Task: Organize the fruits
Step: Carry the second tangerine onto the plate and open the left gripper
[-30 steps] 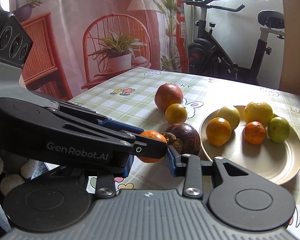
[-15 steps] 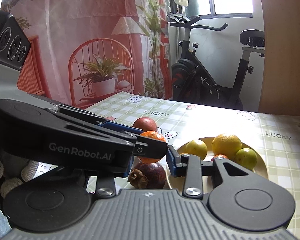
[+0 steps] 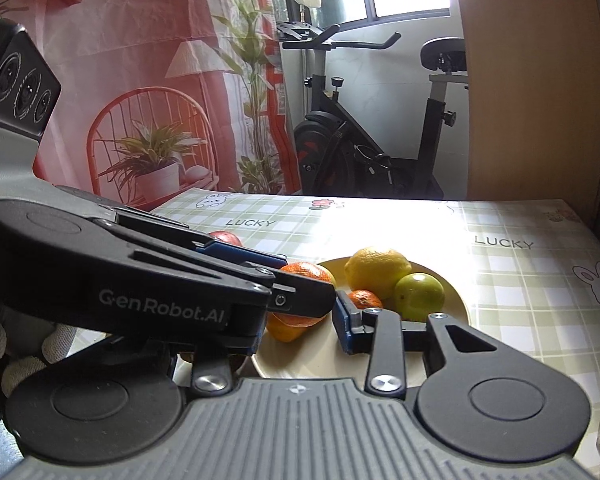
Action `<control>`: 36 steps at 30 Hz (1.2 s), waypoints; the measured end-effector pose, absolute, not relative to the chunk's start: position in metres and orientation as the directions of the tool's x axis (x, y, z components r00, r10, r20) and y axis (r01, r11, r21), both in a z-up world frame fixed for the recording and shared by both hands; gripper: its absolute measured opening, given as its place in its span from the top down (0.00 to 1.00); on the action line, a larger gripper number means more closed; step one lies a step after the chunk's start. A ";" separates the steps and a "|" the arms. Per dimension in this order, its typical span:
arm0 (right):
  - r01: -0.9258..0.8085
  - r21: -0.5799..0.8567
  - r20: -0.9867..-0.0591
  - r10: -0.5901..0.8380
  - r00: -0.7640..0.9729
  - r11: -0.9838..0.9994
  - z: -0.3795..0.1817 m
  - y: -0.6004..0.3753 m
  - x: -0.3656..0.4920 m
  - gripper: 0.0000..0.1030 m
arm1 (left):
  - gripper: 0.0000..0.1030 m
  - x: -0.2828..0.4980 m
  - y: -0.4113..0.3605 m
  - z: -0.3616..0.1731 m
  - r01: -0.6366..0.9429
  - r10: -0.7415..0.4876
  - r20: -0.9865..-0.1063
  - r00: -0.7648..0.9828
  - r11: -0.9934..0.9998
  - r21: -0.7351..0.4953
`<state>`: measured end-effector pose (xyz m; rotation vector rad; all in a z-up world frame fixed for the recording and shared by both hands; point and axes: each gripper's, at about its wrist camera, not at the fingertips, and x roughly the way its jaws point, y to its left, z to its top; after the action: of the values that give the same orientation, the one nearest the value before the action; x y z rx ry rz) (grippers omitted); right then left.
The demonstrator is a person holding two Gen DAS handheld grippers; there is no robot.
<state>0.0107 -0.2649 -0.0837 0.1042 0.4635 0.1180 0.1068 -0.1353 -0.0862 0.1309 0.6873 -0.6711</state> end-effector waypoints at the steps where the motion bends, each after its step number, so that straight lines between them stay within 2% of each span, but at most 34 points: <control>1: -0.079 0.130 -0.442 0.129 0.888 0.988 -0.085 -0.270 0.011 0.63 | 0.63 0.109 -0.140 -0.088 0.618 -0.532 -0.629 0.567 0.779 -0.103; 17: 0.041 0.173 -0.537 0.059 0.842 0.984 -0.118 -0.351 0.036 0.63 | 0.63 0.162 -0.212 -0.136 0.643 -0.549 -0.709 0.443 0.746 -0.175; 36: 0.038 0.088 -0.545 0.016 0.838 0.995 -0.121 -0.347 0.052 0.63 | 0.63 0.178 -0.216 -0.141 0.601 -0.543 -0.710 0.448 0.771 -0.211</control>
<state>0.0516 -0.3470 -0.1211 0.0968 0.5764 -0.0120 0.1777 -0.2162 -0.1405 0.0752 0.8499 -0.7088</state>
